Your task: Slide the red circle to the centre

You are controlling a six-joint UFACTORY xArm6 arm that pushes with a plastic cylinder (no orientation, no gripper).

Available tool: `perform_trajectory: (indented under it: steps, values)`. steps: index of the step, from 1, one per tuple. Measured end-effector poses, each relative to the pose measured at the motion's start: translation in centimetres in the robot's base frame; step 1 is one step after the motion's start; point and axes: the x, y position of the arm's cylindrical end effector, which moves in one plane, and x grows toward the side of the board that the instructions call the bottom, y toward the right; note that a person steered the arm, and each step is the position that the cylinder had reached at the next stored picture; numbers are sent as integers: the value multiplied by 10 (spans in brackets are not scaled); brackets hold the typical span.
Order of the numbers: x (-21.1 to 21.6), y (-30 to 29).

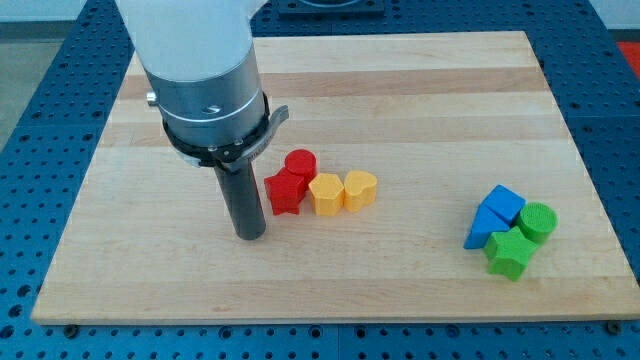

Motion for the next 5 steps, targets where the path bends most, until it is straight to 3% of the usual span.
perform_trajectory:
  steps: [3,4,5]
  values:
    - [5,0]
    - [-66,31]
    - [-66,31]
